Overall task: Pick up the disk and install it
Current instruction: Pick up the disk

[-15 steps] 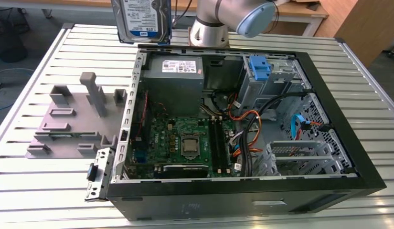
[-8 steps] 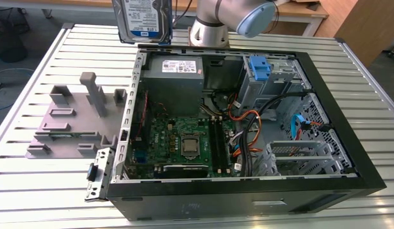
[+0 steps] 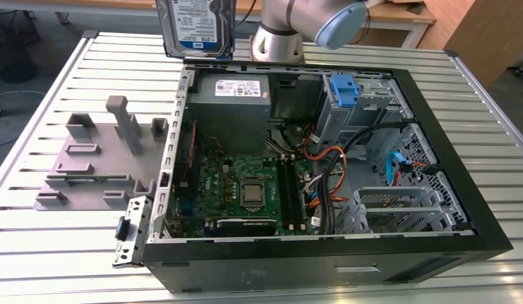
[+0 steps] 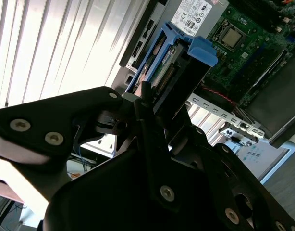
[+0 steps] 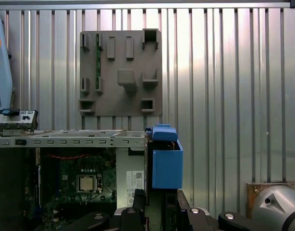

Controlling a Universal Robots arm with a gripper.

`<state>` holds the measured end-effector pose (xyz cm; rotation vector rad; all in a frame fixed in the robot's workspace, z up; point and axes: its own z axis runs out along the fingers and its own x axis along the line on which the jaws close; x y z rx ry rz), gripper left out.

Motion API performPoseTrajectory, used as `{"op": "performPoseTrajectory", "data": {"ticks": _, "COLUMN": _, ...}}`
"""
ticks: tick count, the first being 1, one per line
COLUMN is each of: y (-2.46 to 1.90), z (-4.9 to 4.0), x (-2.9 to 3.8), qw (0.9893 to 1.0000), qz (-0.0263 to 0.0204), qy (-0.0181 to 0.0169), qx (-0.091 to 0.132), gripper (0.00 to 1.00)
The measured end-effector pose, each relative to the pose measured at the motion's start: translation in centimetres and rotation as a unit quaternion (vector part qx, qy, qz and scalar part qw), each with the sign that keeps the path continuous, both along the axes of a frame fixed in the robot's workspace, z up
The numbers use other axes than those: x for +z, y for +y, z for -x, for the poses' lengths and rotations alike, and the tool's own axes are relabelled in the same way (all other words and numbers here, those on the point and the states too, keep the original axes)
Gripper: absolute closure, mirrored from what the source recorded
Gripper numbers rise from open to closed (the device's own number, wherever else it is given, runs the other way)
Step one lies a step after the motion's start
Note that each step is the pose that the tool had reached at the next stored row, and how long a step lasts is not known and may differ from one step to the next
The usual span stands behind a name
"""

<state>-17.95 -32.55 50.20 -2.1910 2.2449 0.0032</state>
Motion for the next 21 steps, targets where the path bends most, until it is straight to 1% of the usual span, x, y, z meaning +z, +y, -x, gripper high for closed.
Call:
{"op": "performPoseTrajectory", "data": {"ticks": 12, "y": 0.00, "z": -1.85, "x": 0.00, "qw": 1.0000, "qz": 0.0000, "qy": 0.0000, "qx": 0.000, "gripper": 0.65}}
{"op": "performPoseTrajectory", "data": {"ticks": 21, "y": 0.00, "z": -3.55, "x": -0.01, "qw": 1.0000, "qz": 0.0000, "qy": 0.0000, "qx": 0.000, "gripper": 0.65}}
